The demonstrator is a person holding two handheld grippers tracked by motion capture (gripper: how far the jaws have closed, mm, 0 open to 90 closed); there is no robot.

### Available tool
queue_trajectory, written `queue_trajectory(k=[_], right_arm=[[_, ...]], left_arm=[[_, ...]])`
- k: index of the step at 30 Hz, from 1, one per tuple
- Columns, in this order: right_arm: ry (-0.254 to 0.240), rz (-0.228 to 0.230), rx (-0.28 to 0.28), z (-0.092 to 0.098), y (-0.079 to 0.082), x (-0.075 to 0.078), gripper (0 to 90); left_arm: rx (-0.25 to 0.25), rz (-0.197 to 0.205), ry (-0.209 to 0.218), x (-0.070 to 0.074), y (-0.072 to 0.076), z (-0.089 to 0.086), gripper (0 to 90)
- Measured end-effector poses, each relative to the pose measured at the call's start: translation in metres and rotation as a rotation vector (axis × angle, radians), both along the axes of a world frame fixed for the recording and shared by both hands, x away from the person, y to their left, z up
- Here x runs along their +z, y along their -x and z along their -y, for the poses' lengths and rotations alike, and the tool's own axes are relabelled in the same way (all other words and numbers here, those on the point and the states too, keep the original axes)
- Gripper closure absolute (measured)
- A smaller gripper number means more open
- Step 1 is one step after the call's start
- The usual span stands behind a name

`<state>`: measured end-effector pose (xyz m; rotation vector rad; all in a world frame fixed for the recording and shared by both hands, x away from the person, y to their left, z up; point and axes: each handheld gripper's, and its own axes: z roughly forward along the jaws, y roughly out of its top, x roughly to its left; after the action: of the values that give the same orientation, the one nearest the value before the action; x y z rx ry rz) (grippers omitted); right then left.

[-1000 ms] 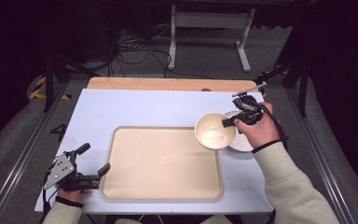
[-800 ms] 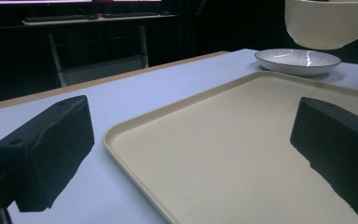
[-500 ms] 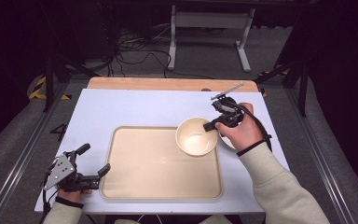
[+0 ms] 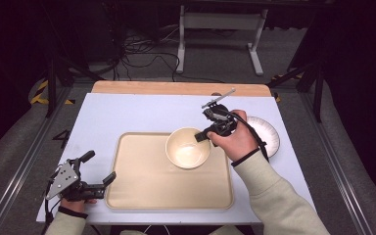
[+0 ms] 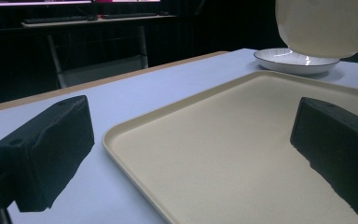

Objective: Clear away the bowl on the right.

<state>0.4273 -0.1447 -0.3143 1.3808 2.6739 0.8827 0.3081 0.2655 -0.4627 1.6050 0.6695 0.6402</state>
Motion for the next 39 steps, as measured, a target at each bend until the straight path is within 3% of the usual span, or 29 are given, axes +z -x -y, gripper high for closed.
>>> queue_trajectory(k=[4, 13, 18, 39], right_arm=[[-0.021, -0.023, 0.006, -0.007, 0.0, -0.002, 81.7], [-0.018, -0.036, 0.01, -0.02, -0.002, -0.01, 81.6], [-0.015, -0.064, 0.005, -0.028, -0.006, -0.022, 81.6], [-0.011, -0.076, 0.014, -0.046, -0.013, -0.067, 81.5]], left_arm=[[-0.002, 0.001, 0.0, 0.0, 0.0, 0.0, 0.2], [-0.001, -0.002, 0.003, 0.0, 0.0, 0.0, 0.2], [-0.001, -0.005, 0.005, 0.0, 0.0, -0.001, 0.2], [-0.003, -0.007, 0.009, 0.0, -0.001, -0.001, 0.2]])
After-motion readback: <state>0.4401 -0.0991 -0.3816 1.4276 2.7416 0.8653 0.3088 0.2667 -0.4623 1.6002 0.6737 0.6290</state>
